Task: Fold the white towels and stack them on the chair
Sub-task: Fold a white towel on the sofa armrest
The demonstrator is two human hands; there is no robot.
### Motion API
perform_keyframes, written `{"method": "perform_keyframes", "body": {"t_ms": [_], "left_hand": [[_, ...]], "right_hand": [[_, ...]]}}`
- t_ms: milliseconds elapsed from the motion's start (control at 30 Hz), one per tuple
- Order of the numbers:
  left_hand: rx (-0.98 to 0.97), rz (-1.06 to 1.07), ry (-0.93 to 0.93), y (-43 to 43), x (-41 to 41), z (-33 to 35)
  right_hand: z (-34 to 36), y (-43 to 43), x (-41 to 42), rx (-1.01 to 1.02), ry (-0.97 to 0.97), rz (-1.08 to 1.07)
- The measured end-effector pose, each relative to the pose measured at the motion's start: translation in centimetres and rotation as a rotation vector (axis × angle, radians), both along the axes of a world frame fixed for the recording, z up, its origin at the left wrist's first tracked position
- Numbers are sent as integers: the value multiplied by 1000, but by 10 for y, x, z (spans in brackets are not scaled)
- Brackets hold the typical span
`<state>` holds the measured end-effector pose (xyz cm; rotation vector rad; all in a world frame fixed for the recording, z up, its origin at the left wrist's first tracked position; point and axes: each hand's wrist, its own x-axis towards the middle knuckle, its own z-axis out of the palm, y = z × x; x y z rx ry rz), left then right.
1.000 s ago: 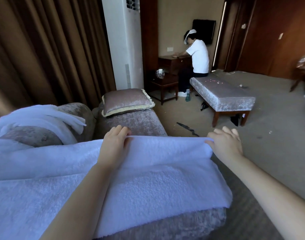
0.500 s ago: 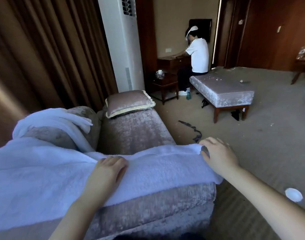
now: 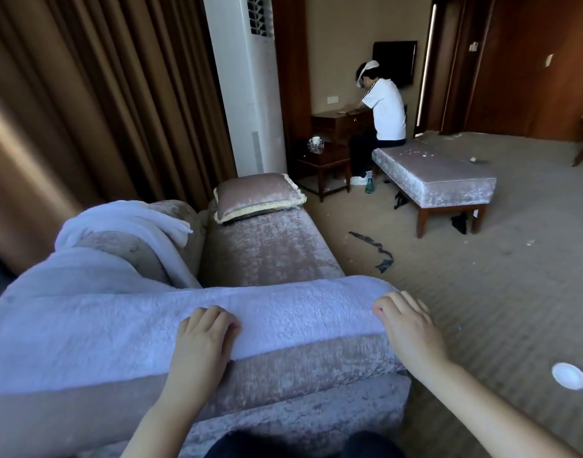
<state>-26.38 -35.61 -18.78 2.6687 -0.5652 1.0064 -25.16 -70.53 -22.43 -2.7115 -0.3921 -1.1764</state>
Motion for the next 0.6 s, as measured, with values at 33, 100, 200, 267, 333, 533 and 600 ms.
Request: {"method": "perform_keyframes", "body": {"t_ms": [33,100,200,267,333,533,600], "left_hand": [[12,-1,0,0,1,0],[39,-7,-2,1,0,1],[65,-13,-9,1,-6,6],[68,-25,-8,2,-11,8],[82,-36,13,2,-15,5],[104,-54,76,4,-22,-1],[67,-65,68,9,-21,5]], "right_hand": [[2,0,-2,6,-4,3],[5,-2,-4,19,0,11],[5,-6,-10,13,10,10],[4,-8,-14,5,13,2],[2,-8,-19,-3,25,3],[-1,-6,-22,32,21,19],[-1,-6,-21,60,33,30]]}}
